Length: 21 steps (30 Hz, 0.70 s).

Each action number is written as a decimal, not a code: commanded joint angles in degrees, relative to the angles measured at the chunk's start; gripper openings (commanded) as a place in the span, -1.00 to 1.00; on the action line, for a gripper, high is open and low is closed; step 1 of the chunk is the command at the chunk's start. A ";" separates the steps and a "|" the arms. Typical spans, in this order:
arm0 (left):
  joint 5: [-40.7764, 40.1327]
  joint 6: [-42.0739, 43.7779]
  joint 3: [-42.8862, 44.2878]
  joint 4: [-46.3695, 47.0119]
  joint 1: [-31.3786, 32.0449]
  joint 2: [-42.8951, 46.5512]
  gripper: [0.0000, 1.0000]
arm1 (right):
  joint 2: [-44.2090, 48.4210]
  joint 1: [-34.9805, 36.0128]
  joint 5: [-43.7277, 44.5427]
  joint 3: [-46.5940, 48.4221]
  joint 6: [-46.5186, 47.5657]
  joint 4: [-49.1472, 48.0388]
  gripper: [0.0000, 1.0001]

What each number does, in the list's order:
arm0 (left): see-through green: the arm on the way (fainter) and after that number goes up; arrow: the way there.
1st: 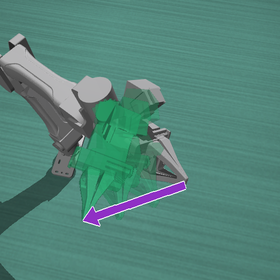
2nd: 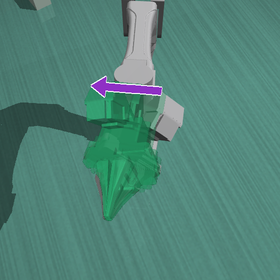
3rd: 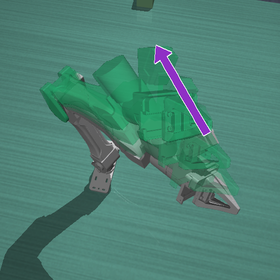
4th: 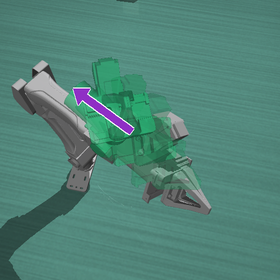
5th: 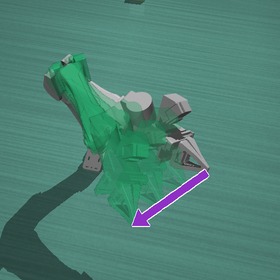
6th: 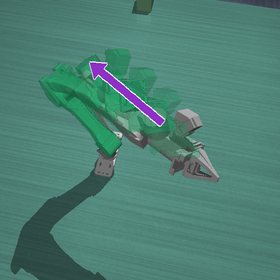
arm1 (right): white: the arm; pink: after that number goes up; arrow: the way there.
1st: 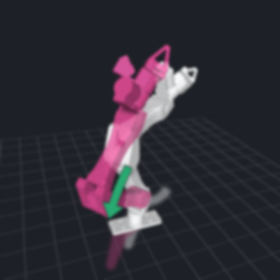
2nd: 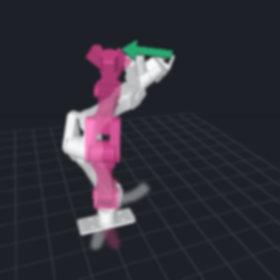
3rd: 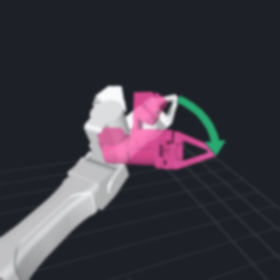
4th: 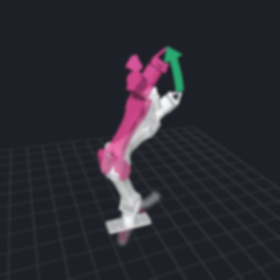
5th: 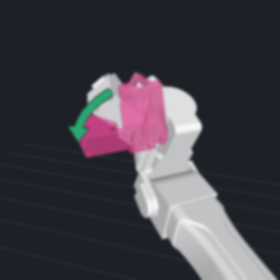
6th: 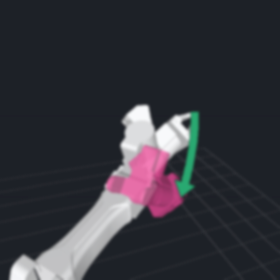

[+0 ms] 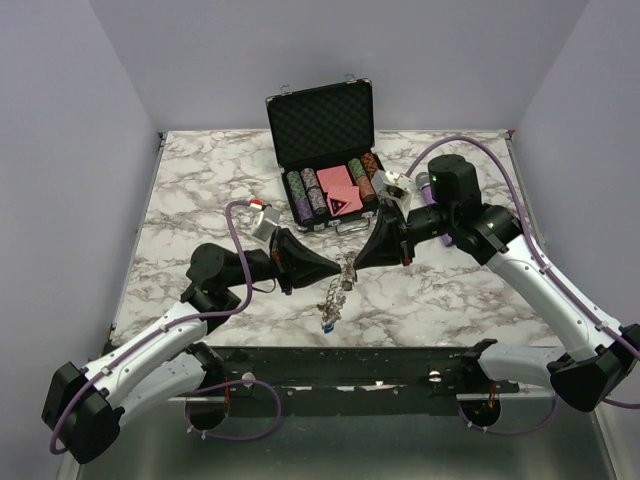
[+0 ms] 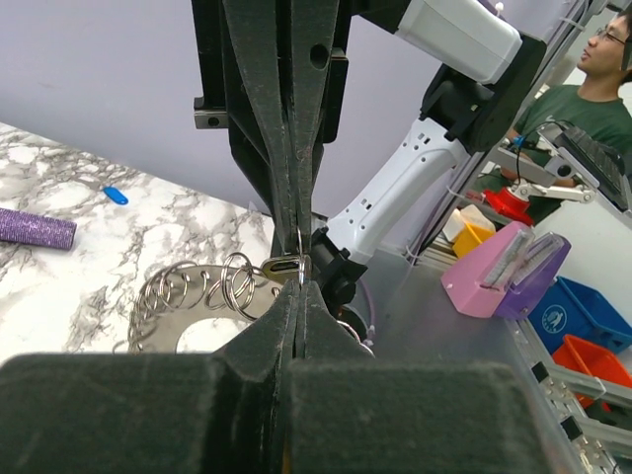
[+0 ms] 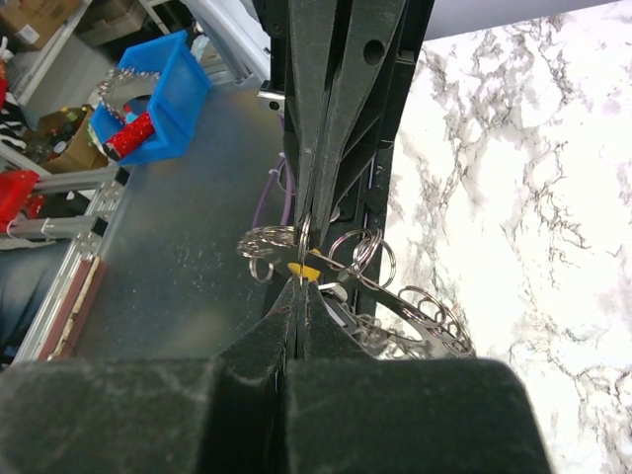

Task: Put the keys on the keyring

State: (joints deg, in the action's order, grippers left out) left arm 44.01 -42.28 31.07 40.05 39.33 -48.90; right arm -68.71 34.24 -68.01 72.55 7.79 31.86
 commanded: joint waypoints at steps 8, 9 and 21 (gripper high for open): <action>-0.59 -1.92 -0.13 4.68 -0.31 -0.31 -1.00 | -0.37 0.57 1.39 -0.22 -1.55 -2.68 -0.99; -0.68 -1.84 -0.05 4.51 -0.31 -0.31 -1.00 | -0.29 0.57 1.39 -0.22 -1.55 -2.68 -0.99; -2.70 -1.40 -0.31 2.05 -0.31 0.30 -1.00 | -0.37 0.57 1.74 0.66 -0.76 -1.71 -0.99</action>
State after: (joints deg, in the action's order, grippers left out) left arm 43.40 -43.57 31.03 40.60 39.33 -49.43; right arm -68.79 34.46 -67.33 72.55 6.90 30.50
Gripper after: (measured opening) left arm 0.006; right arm 0.005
